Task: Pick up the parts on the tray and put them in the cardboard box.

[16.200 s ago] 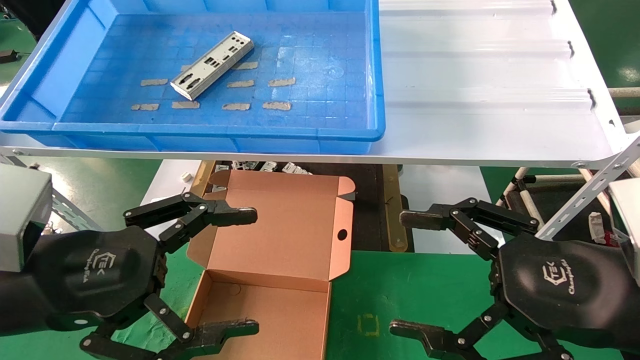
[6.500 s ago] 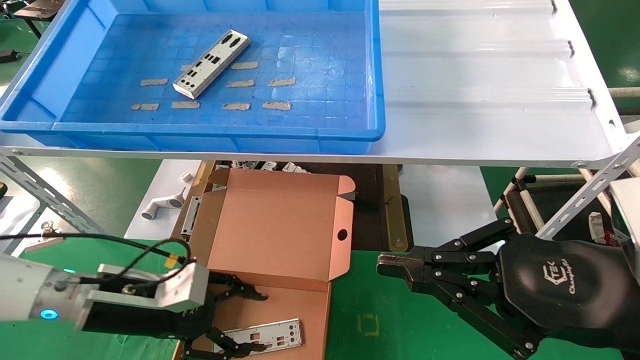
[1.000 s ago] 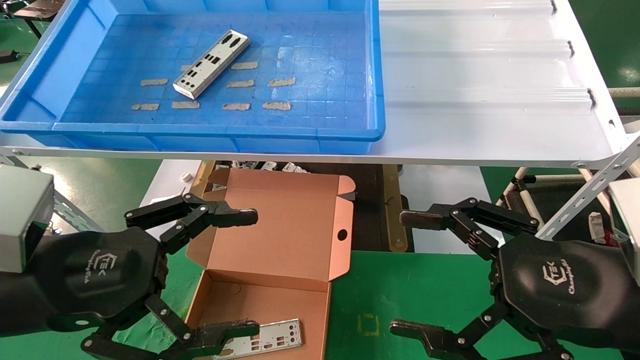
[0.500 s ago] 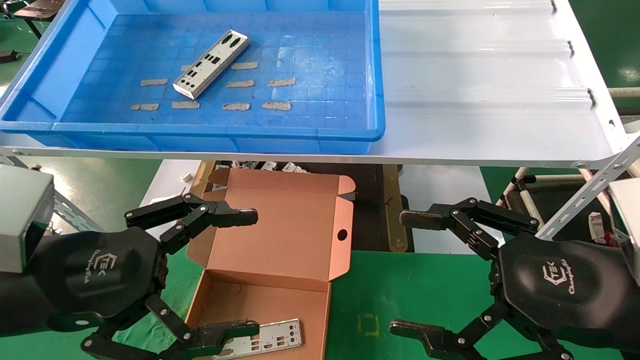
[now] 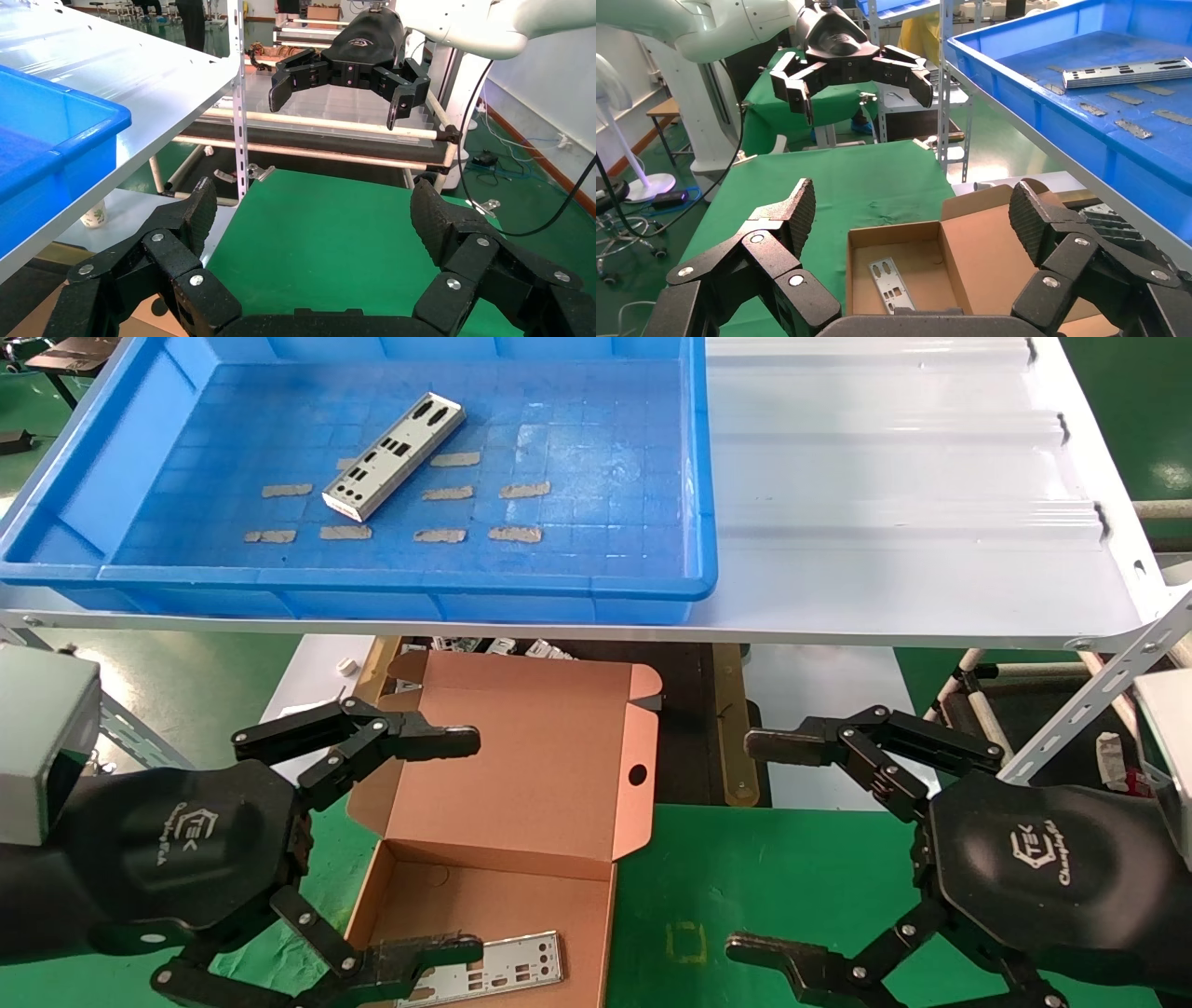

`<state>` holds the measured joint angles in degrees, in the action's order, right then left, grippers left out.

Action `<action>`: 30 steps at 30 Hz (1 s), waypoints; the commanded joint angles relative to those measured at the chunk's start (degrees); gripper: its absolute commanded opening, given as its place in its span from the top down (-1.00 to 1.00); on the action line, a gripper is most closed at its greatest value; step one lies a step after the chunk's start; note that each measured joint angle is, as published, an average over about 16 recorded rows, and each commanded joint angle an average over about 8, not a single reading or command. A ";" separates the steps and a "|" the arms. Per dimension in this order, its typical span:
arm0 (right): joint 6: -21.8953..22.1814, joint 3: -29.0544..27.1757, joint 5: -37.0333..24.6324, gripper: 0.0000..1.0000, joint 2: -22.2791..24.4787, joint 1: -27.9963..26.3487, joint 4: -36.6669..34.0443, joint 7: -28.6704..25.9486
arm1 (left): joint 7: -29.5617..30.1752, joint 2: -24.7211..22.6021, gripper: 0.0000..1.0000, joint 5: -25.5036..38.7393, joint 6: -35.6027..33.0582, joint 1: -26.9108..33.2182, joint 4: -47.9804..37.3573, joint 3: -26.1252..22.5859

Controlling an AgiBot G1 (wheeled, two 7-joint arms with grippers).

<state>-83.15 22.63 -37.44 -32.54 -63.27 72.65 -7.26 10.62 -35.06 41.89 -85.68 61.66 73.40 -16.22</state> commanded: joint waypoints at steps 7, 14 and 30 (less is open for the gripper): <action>0.01 0.00 0.00 -1.00 0.00 0.00 0.00 0.00 | 0.00 0.00 -1.00 0.00 0.00 0.00 0.00 0.00; 0.01 0.00 0.00 -1.00 0.00 0.00 0.00 0.00 | 0.00 0.00 -1.00 0.00 0.00 0.00 0.00 0.00; -0.01 0.00 0.00 -1.00 0.00 0.00 0.00 0.00 | 0.00 0.00 -1.00 0.00 0.00 0.00 0.00 0.00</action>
<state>-83.15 22.63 -37.44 -32.54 -63.27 72.65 -7.26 10.62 -35.06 41.89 -85.68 61.66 73.40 -16.22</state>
